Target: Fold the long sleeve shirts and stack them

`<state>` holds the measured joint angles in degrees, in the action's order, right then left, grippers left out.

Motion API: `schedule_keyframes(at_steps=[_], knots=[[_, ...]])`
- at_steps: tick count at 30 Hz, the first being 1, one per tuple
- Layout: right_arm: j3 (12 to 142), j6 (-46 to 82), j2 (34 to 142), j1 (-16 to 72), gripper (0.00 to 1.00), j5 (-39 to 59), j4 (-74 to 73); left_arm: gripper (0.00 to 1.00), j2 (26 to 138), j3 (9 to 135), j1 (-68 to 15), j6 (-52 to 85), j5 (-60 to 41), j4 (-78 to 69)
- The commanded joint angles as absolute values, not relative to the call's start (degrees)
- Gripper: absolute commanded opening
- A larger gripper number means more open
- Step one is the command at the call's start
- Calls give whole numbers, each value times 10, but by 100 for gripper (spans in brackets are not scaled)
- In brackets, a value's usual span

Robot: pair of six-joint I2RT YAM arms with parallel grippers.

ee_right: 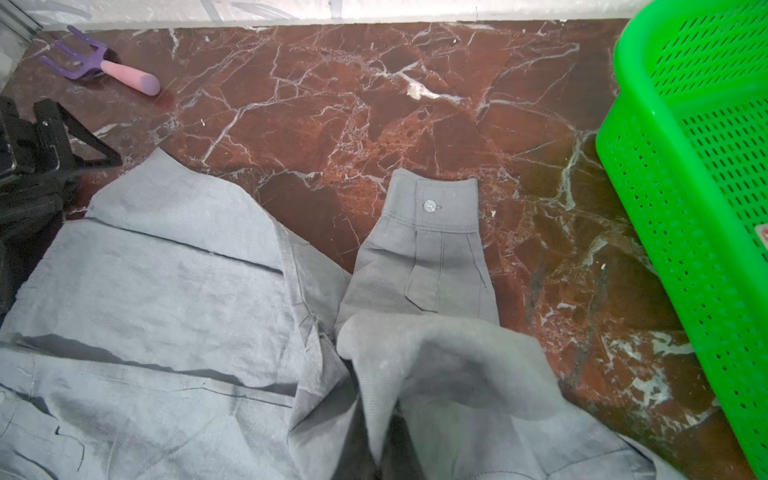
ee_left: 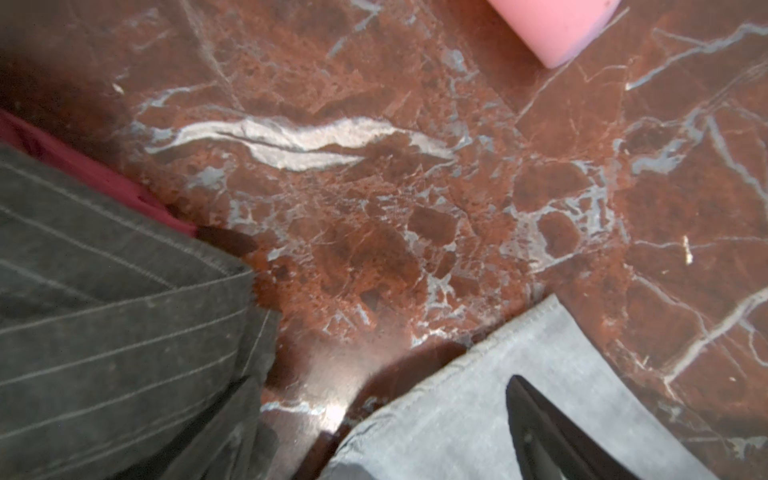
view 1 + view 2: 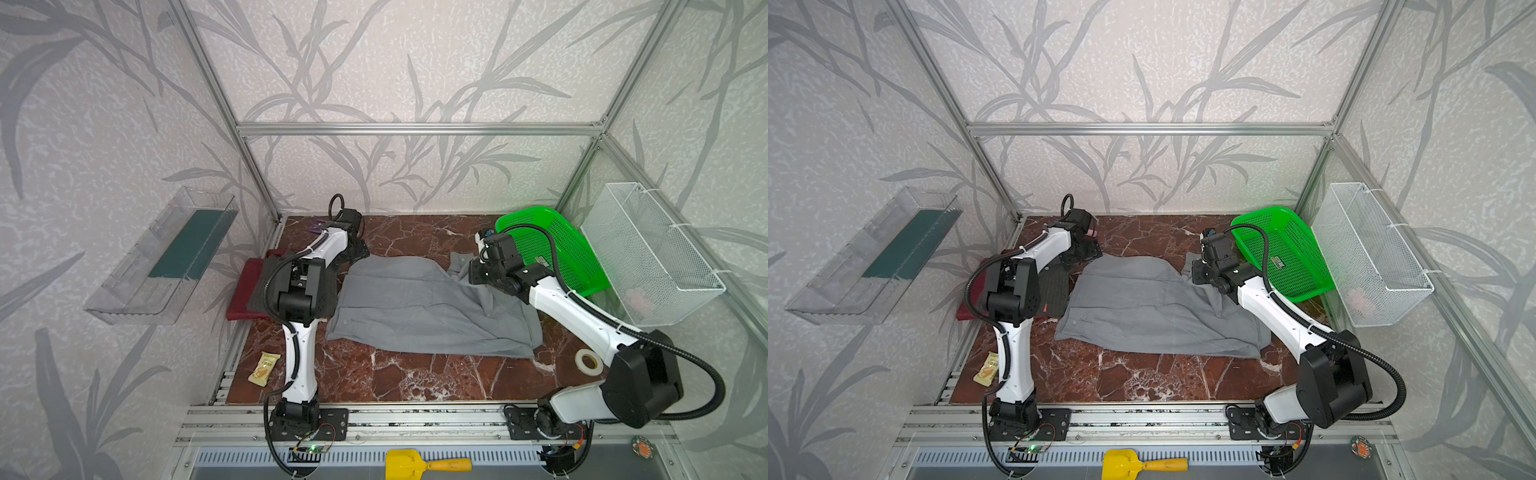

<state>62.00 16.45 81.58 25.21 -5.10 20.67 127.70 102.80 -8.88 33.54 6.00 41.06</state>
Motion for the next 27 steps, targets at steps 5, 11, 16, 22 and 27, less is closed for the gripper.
schedule_keyframes(at_steps=[5, 11, 16, 22, 27], knots=[[612, 155, 785, 261, 0, -59, 183, 92, 1332, 1139, -109, 354, 69, 471], [609, 151, 774, 268, 0, -57, 184, 91, 1383, 1220, -130, 342, 72, 506], [607, 150, 762, 273, 0, -57, 182, 87, 1415, 1252, -144, 341, 92, 532], [611, 150, 744, 279, 0, -56, 187, 77, 1450, 1297, -151, 344, 96, 555], [606, 150, 726, 282, 0, -54, 188, 67, 1471, 1319, -153, 353, 91, 564]])
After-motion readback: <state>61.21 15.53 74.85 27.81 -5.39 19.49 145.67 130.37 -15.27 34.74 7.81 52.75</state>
